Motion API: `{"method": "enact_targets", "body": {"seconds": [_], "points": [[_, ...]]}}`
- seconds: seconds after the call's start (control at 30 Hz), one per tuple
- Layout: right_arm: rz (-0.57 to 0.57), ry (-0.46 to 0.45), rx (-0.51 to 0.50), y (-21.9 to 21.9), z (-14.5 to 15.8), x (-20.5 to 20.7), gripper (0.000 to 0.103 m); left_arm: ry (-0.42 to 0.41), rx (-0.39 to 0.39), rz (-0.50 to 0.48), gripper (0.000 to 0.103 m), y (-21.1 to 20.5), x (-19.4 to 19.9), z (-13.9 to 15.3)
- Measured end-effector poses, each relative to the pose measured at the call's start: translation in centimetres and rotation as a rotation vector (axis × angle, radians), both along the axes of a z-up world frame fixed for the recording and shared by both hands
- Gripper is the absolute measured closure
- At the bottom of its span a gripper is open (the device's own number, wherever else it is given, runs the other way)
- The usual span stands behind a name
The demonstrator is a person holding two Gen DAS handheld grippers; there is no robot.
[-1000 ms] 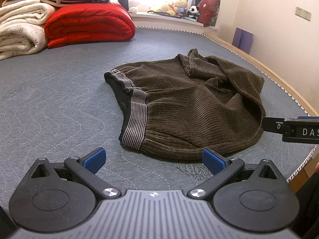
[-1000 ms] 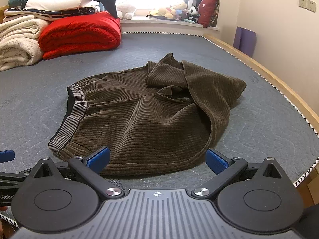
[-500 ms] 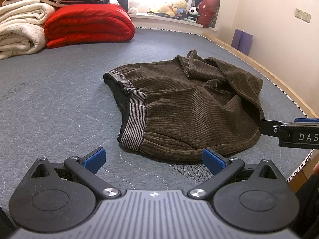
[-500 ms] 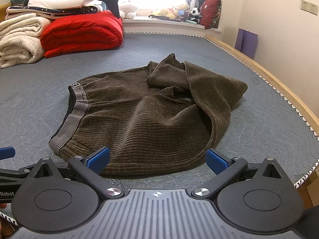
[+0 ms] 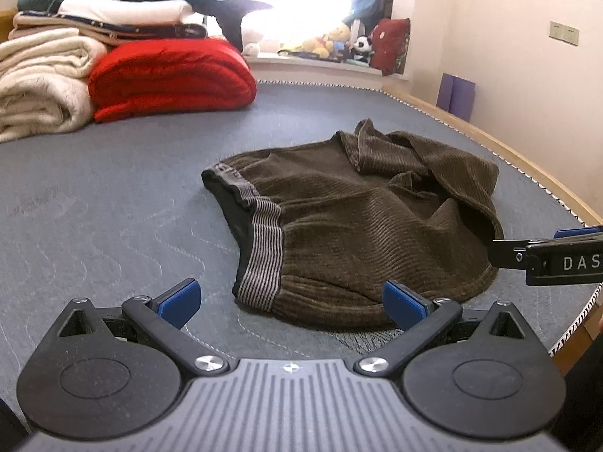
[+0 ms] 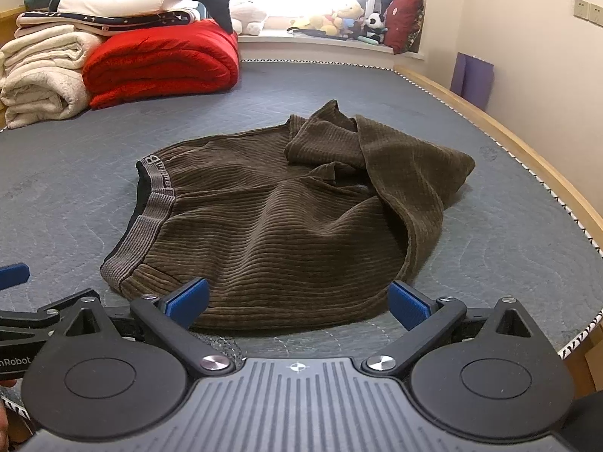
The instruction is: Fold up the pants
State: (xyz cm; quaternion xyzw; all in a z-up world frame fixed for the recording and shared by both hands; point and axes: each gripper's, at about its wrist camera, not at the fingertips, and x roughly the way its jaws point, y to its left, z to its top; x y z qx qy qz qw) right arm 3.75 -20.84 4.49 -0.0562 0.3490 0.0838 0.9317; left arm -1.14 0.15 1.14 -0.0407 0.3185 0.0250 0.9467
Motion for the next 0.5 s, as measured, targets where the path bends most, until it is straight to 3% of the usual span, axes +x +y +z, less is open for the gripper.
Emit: {"method": "enact_targets", "body": {"seconds": [0.03, 0.07, 0.1, 0.17, 0.23, 0.3, 0.4, 0.5], "points": [[0.002, 0.002, 0.001, 0.0, 0.0, 0.0, 0.007, -0.002, -0.003, -0.006, 0.015, 0.2, 0.0, 0.1], [0.004, 0.002, 0.002, 0.1, 0.0, 0.0, 0.008, 0.012, -0.010, -0.015, 0.033, 0.5, 0.2, 0.1], [0.005, 0.002, 0.004, 0.1, 0.1, 0.0, 0.010, 0.047, -0.031, -0.027, 0.040, 0.9, 0.6, 0.0], [0.014, 0.000, 0.013, 0.1, 0.2, -0.1, 0.020, 0.092, -0.070, -0.038, 0.066, 2.0, 1.3, -0.1], [0.031, -0.001, 0.030, 0.0, 0.3, -0.1, 0.043, 0.097, -0.120, -0.035, 0.077, 3.6, 2.0, 0.1], [0.057, 0.000, 0.050, 0.2, 0.4, -0.1, 0.055, 0.112, -0.140, -0.035, 0.078, 5.2, 3.1, 0.4], [0.098, 0.007, 0.058, 1.4, 0.0, 0.1, 0.056, 0.110, -0.110, -0.006, 0.078, 7.2, 5.1, 0.5], [0.149, 0.044, 0.068, 3.7, -1.2, 1.0, 0.056, 0.124, -0.217, 0.013, 0.078, 10.2, 7.6, -0.6]]}}
